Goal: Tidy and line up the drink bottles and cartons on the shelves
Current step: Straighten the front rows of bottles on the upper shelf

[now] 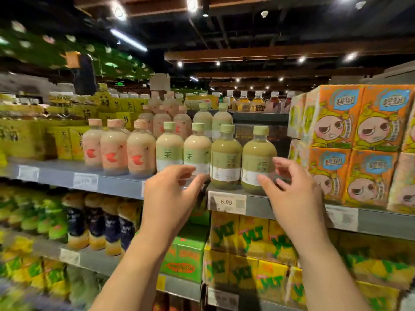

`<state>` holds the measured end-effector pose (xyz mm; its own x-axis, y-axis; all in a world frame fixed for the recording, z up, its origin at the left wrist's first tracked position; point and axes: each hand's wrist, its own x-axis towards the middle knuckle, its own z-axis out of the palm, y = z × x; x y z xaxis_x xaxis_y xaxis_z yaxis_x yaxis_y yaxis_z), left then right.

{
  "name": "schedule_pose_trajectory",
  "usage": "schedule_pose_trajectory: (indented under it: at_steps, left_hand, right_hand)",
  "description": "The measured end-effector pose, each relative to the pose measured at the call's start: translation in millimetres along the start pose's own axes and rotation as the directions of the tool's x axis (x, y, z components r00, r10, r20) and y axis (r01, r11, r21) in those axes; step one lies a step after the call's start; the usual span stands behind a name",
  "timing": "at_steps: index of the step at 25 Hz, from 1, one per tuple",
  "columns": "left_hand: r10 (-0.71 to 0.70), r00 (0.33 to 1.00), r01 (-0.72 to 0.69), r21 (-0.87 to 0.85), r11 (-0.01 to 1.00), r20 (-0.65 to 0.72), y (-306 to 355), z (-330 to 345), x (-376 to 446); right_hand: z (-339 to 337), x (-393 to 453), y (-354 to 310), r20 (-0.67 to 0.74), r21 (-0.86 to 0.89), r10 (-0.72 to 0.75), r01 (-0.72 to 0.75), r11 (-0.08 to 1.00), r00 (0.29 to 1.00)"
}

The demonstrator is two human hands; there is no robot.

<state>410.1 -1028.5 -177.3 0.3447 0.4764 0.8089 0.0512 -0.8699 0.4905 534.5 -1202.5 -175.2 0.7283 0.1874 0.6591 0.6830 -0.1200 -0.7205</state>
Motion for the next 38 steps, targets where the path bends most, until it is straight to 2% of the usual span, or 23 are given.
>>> schedule_pose_trajectory:
  at_steps: [2,5,9,12,21,26,28,29,31,32,33,34,36,38]
  left_hand:
    - [0.060,0.998,-0.060,-0.006,0.998,0.012,-13,-7,21]
    - [0.165,0.986,-0.167,0.068,0.984,0.033,-24,-9,57]
    - [0.173,0.969,-0.197,0.123,0.973,0.178,-30,-2,95]
    - [0.183,0.960,-0.212,0.122,0.970,0.212,-33,2,115]
    - [0.191,0.914,-0.262,0.160,0.952,0.359,-20,7,141]
    - [0.221,0.895,-0.316,0.200,0.928,0.387,-20,1,152]
    - [0.249,0.877,-0.342,0.172,0.924,0.410,-22,-3,154]
    - [0.256,0.870,-0.350,0.162,0.923,0.421,-22,-5,155]
    - [0.263,0.862,-0.353,0.143,0.925,0.433,-24,-9,159]
    - [0.264,0.860,-0.350,0.128,0.928,0.437,-25,-10,160]
    - [0.264,0.855,-0.348,0.117,0.930,0.447,-24,-10,160]
    - [0.269,0.847,-0.355,0.112,0.928,0.458,-25,-11,160]
    - [0.281,0.827,-0.360,0.075,0.930,0.487,-27,-16,160]
    - [0.295,0.847,-0.331,0.006,0.944,0.442,-32,-28,164]
  right_hand:
    - [8,6,-5,-0.043,-0.034,0.024,-0.026,0.999,0.999]
    - [13,17,-15,-0.013,-0.152,0.097,-0.098,0.984,0.995]
    - [14,32,-20,0.062,-0.293,0.151,-0.127,0.948,0.987]
    - [13,38,-22,0.125,-0.292,0.179,-0.136,0.947,0.976]
    - [13,35,-21,0.103,-0.339,0.160,-0.116,0.933,0.982]
    - [12,30,-21,0.121,-0.389,0.145,-0.087,0.917,0.982]
    - [17,26,-22,0.023,-0.387,0.082,-0.067,0.920,0.996]
    - [22,23,-24,-0.090,-0.360,0.012,-0.044,0.932,0.996]
    - [33,17,-34,-0.337,-0.305,-0.157,0.050,0.951,0.928]
    - [38,16,-42,-0.411,-0.314,-0.238,0.108,0.943,0.880]
    - [45,15,-53,-0.431,-0.334,-0.302,0.161,0.929,0.850]
    - [53,16,-63,-0.403,-0.345,-0.340,0.204,0.916,0.850]
    - [71,19,-86,-0.271,-0.337,-0.360,0.262,0.904,0.893]
    - [88,27,-104,-0.121,-0.362,-0.336,0.274,0.891,0.934]
